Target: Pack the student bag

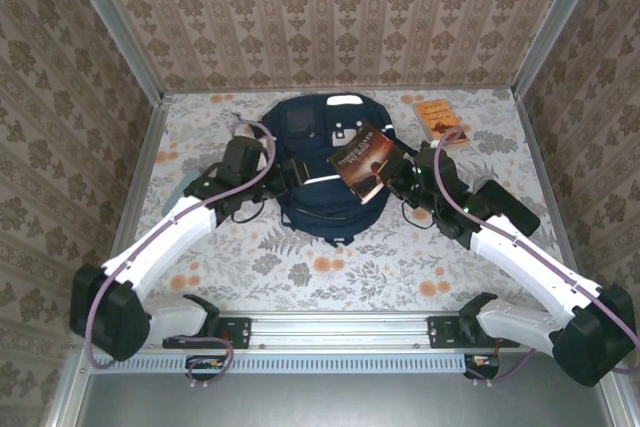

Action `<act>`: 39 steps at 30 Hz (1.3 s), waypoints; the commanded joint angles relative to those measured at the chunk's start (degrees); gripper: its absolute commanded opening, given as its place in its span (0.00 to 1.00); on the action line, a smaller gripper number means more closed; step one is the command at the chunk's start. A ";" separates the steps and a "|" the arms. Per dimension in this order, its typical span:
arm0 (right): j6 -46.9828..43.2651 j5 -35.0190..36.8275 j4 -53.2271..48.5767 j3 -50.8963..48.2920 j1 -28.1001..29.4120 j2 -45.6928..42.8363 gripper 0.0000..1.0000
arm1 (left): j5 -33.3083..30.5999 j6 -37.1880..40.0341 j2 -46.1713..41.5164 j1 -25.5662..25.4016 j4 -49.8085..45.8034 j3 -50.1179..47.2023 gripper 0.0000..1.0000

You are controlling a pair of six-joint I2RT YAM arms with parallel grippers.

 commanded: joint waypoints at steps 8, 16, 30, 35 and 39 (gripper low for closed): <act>-11.43 2.96 -13.46 0.63 -5.84 -10.63 0.08 | -7.35 28.61 15.79 -9.88 -7.46 15.75 0.98; -14.74 3.23 -23.83 -0.23 -13.57 -17.36 0.11 | -13.29 46.63 30.85 -15.65 -17.17 29.90 1.00; -13.76 -1.90 -24.40 -4.34 -19.78 -20.46 0.15 | -9.76 60.03 47.32 -16.00 -31.18 47.17 0.81; -12.88 -2.89 -24.48 -5.49 -19.91 -21.83 0.15 | -10.72 61.44 48.82 -16.06 -32.87 49.27 0.83; -12.31 -3.76 -24.22 -6.15 -19.88 -22.36 0.15 | -15.34 61.50 49.66 -16.16 -31.17 49.05 0.79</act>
